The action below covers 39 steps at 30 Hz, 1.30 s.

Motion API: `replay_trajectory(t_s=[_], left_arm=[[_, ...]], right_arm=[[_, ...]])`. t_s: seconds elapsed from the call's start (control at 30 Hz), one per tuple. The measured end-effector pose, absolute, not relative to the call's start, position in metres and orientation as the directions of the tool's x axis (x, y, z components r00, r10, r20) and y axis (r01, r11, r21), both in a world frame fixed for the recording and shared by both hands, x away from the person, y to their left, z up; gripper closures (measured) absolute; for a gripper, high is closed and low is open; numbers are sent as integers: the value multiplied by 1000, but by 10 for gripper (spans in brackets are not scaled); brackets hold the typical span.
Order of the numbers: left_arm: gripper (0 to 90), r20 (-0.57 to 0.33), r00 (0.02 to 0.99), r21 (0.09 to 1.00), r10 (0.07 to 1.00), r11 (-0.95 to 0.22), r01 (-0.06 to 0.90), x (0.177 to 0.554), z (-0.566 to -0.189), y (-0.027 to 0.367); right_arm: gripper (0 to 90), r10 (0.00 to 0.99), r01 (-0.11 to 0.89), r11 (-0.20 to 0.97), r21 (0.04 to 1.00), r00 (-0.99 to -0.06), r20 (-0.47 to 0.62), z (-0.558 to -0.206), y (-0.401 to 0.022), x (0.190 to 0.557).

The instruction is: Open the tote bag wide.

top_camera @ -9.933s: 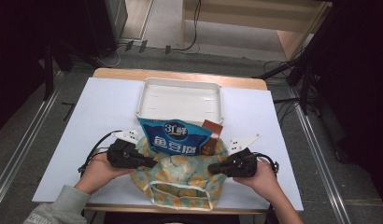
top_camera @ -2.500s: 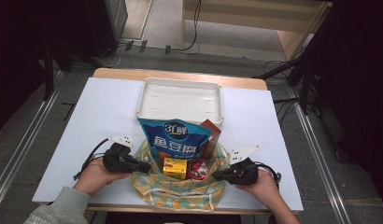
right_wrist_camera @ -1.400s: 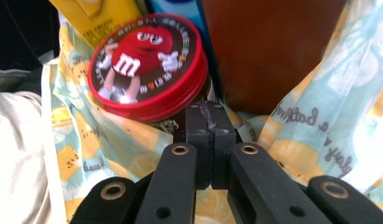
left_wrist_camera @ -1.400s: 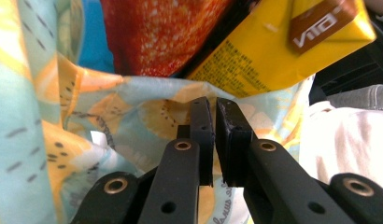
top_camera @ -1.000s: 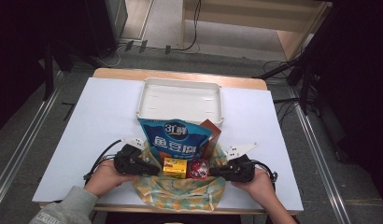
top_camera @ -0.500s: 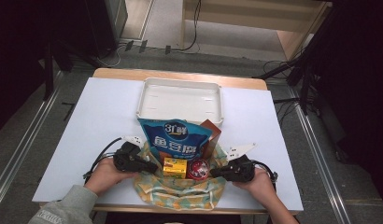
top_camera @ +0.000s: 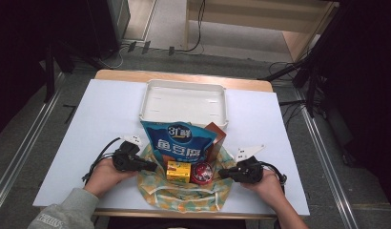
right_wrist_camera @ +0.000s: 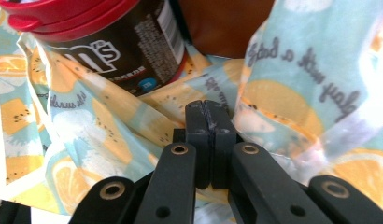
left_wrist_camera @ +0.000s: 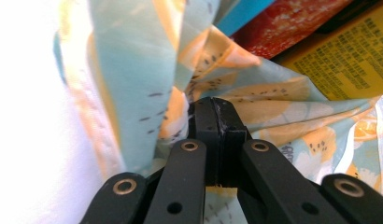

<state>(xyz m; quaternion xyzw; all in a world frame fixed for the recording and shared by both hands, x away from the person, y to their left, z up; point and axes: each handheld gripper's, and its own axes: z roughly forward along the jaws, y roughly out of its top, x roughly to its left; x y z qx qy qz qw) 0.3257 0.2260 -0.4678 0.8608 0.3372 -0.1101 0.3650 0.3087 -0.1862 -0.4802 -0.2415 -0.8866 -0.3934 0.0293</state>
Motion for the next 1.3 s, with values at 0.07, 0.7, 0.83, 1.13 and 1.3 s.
replay_trajectory(t_s=[0.07, 0.7, 0.83, 1.13, 1.3], left_arm=[[900, -435, 746, 555, 504, -503, 663, 327, -468, 228], [900, -412, 757, 584, 508, -490, 647, 341, -468, 234], [897, -395, 761, 593, 515, -489, 639, 342, -465, 234], [883, -392, 766, 627, 510, -462, 628, 343, -457, 237], [876, -388, 773, 637, 502, -460, 619, 337, -449, 240]], right_arm=[[900, 409, 452, 571, 686, -880, 241, -480, -188, 310], [900, 431, 460, 548, 699, -871, 235, -482, -193, 323], [900, 435, 451, 560, 695, -874, 217, -480, -191, 325], [900, 429, 453, 537, 712, -873, 232, -470, -186, 335], [900, 418, 443, 531, 723, -879, 232, -460, -187, 331]])
